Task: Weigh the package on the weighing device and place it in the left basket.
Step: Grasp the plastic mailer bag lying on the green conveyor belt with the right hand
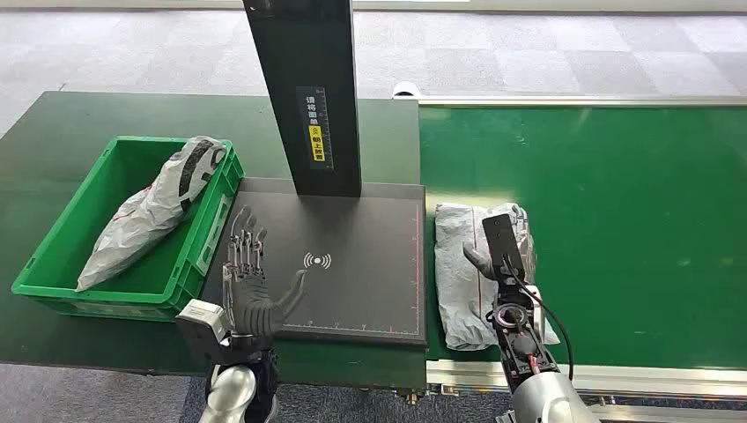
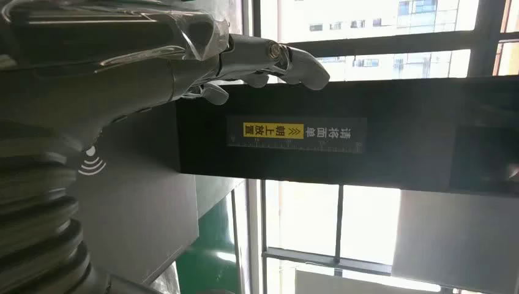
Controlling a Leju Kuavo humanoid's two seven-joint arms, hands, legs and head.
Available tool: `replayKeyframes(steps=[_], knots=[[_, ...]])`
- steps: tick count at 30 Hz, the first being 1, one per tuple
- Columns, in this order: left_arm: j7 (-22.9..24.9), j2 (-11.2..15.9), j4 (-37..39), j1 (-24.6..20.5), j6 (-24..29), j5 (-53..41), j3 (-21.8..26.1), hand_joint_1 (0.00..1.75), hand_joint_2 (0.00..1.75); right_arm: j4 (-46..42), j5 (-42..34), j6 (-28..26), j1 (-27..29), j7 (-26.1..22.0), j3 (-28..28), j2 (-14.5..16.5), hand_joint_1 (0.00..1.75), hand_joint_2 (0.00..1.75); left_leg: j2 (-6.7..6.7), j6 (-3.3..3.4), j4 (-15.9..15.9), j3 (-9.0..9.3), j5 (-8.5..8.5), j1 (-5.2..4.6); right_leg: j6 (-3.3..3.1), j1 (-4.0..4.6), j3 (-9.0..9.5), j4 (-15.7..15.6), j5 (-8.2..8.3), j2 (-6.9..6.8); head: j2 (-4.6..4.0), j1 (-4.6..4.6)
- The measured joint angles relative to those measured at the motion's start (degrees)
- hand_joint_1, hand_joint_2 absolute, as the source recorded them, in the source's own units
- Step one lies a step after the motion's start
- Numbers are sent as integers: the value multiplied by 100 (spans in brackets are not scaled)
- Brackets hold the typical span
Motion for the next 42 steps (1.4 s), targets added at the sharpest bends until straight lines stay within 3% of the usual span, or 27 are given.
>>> replayKeyframes(steps=[6,16,26,30,31,42], knots=[[0,8,157,-136,56,139,-170,0,175,758,94,416,-105,674,-276,-46,0,175,2,-1,-1,-4,-2,5,-2,5,-4,0,-2,5,0,-3],[0,21,281,-236,119,173,-268,0,175,1171,314,625,-273,1111,-343,-27,0,175,4,-2,-1,21,-3,7,-2,7,20,-1,-4,7,0,-1],[0,22,293,-242,120,179,-278,0,175,1245,332,701,-317,1172,-343,11,0,175,3,-2,-1,49,-4,7,-1,7,48,-2,-5,6,0,-1],[0,22,319,-261,115,203,-285,0,175,1265,428,913,-323,1304,-337,20,168,175,5,-2,-1,65,-6,7,-1,7,57,-3,-8,7,0,-1],[0,22,334,-271,113,215,-287,0,175,1270,450,957,-323,1338,-336,20,175,175,6,-2,-1,71,-8,7,-1,7,62,-3,-10,7,0,-1],[0,22,439,-332,35,234,-291,0,175,1286,450,992,-279,1309,-425,18,175,175,17,-4,-2,112,-23,7,3,8,96,-5,-15,22,0,-1]])
